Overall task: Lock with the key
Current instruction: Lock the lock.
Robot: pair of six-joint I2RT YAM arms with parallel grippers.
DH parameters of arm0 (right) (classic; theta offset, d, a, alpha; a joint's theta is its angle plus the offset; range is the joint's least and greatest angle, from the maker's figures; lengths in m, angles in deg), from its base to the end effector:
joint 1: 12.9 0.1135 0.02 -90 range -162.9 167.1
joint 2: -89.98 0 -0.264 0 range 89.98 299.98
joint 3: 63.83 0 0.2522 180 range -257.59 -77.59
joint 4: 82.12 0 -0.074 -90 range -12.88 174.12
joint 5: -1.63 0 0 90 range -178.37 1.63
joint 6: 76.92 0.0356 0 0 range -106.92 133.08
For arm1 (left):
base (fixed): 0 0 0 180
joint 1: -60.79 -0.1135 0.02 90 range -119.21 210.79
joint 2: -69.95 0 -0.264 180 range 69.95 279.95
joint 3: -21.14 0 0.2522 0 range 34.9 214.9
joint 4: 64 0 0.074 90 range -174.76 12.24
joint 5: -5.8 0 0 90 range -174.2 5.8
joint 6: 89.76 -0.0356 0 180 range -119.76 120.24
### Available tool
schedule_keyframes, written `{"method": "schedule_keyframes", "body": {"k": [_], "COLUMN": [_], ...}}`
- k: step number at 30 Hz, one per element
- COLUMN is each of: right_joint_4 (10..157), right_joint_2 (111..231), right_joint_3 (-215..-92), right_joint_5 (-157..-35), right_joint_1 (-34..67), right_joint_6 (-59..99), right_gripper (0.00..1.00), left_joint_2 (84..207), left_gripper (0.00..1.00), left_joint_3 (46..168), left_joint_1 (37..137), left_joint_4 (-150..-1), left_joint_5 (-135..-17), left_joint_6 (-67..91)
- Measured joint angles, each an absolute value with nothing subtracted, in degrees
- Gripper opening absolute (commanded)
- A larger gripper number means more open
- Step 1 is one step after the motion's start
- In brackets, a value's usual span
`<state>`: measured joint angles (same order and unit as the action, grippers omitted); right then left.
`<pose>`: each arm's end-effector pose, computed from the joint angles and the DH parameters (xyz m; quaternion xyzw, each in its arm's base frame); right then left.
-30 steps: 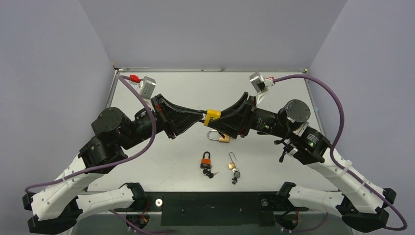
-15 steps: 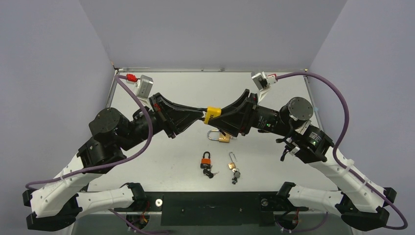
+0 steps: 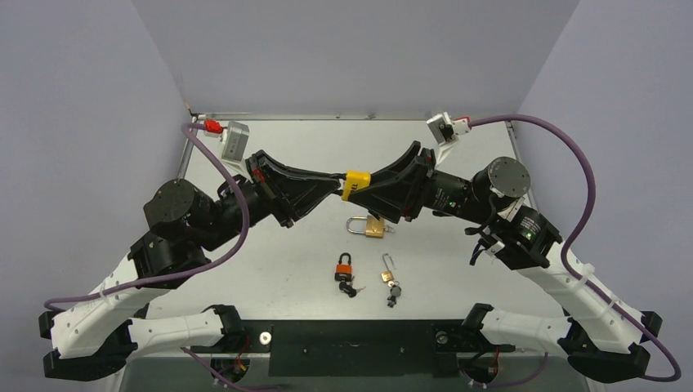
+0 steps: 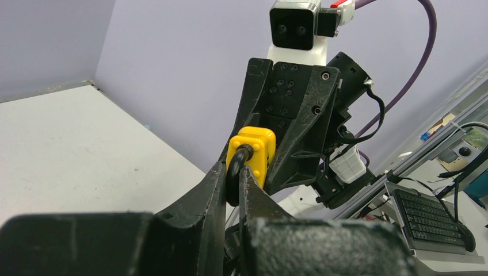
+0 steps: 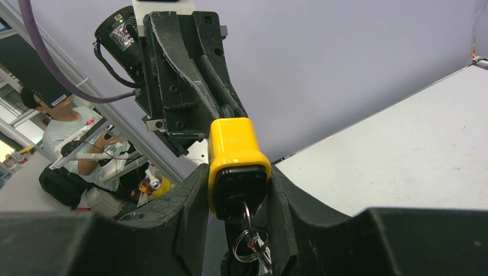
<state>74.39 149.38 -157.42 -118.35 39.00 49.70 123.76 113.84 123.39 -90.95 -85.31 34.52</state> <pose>0.1077 0.1662 0.5019 -0.2793 0.5844 0.6373 0.4175 0.0778 -0.1485 0.5076 0.1467 0.6124 -0.5772 0.5199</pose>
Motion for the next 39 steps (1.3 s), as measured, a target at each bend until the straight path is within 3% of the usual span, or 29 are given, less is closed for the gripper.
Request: {"method": "schedule_keyframes", "body": {"k": [39], "right_joint_4": [78.06], "right_joint_2": [150.75], "right_joint_3": [-161.18], "right_joint_5": [-117.67], "right_joint_1": [40.00], "right_joint_6": [48.76], "right_gripper": [0.00], "left_joint_2": [126.01], "left_gripper": [0.00], "left_joint_3": [115.92], "left_joint_1": [126.67], "left_joint_4": [-84.77], "left_joint_5": [-87.41], "left_joint_6": [33.58]}}
